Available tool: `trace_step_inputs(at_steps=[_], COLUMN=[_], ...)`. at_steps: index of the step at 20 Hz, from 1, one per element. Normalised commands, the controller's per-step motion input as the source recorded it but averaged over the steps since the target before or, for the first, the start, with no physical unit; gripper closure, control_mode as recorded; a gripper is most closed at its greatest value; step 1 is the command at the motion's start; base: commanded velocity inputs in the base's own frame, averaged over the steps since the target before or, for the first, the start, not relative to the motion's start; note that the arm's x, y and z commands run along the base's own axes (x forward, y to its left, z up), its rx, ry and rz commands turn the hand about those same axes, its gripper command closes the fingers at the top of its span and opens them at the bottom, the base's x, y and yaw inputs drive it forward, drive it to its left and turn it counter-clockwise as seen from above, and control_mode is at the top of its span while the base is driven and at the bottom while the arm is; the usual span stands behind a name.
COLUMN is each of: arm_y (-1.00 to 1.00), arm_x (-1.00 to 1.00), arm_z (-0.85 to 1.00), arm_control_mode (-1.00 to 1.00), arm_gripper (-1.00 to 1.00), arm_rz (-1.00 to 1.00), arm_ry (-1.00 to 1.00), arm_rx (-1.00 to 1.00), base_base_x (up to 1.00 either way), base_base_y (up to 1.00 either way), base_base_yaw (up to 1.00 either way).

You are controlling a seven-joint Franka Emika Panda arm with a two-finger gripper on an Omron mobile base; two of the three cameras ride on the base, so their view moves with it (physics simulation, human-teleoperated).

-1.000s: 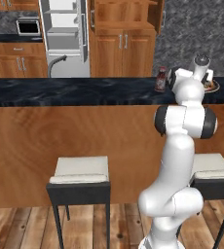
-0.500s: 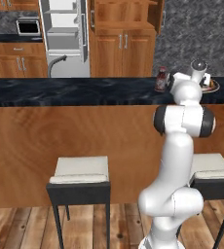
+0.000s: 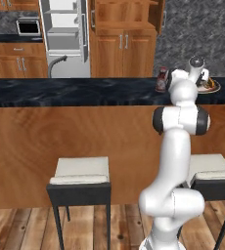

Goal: Move the hot dog bun to the plate on the dining table and place the condiment next to that plate. Then navigate to the fridge and take the sausage and place it on the plate as well.

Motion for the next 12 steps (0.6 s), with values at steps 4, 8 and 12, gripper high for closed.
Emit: trace_step_inputs(at_steps=[4,8,12], arm_y=[-0.41,-0.18,0.14], arm_x=[0.06,-0.07,-0.34], arm_z=[-0.04,-0.68,-0.27], arm_control_mode=[-1.0,-1.0,-1.0], arm_gripper=[1.0,-1.0,-1.0], arm_rz=[0.0,0.0,0.0], arm_ry=[0.0,0.0,0.0], arm_rx=[0.0,0.0,0.0], base_base_x=[0.0,0.0,0.0], base_base_y=[0.0,0.0,0.0], base_base_yaw=[0.0,0.0,0.0])
